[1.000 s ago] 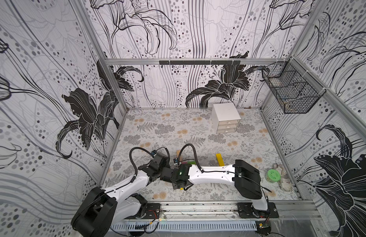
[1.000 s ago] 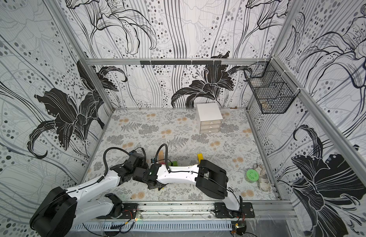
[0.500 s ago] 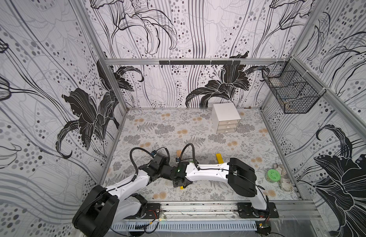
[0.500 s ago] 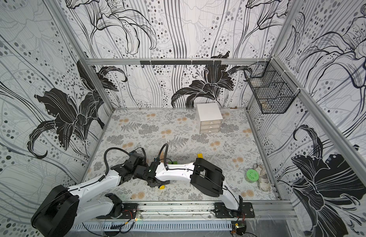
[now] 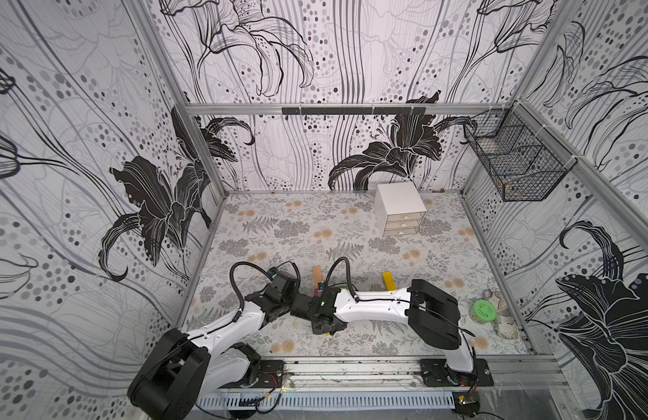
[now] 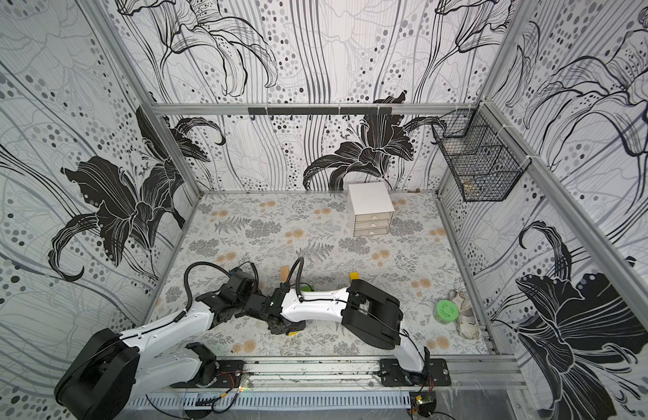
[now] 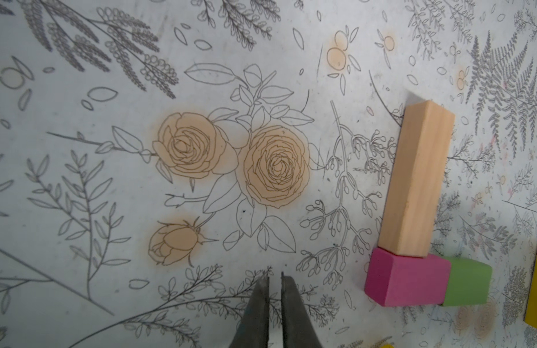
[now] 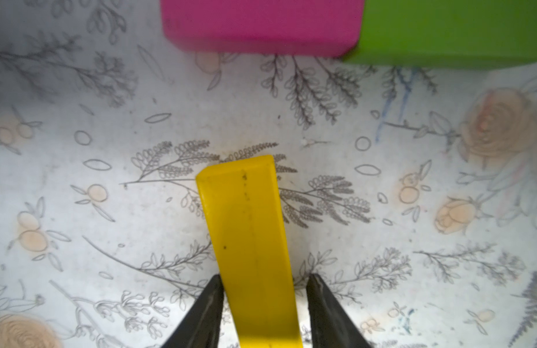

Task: Assemble the letter h with building blocks
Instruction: Assemble the building block at the center of the board.

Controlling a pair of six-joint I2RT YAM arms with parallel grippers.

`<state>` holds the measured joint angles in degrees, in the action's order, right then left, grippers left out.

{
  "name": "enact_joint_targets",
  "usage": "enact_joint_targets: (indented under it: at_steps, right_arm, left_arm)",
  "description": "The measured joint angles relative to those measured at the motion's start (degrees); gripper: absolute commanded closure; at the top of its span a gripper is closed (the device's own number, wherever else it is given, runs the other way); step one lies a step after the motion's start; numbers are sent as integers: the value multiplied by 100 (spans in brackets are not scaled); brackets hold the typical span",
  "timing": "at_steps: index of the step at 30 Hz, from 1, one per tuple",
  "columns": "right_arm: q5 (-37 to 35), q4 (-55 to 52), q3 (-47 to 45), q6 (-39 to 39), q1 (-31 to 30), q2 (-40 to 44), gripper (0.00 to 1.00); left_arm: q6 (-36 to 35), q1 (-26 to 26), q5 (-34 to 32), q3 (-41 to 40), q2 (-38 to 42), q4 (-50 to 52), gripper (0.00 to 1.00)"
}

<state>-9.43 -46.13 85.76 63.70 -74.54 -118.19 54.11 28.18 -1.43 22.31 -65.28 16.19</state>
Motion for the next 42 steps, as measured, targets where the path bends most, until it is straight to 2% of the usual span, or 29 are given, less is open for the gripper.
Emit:
enact_joint_targets:
  at_steps: [9, 14, 17, 29, 42]
  right_arm:
    - [48, -17, 428, 15, 7, -107, 63]
    - [90, -20, 485, 55, 72, -162, 56]
    - [87, -24, 485, 57, 107, -168, 56]
    - [87, -42, 417, -13, 107, -168, 66]
    - [92, -22, 501, -103, 219, -229, 66]
  left_arm:
    - [-31, 0, 57, 0, -28, -28, 87]
    - [-66, 0, 98, 0, -83, -63, 87]
    - [-83, 0, 109, 0, -83, -68, 87]
    - [-94, 0, 116, 0, -83, -70, 87]
    - [-101, 0, 136, 2, -2, 15, 87]
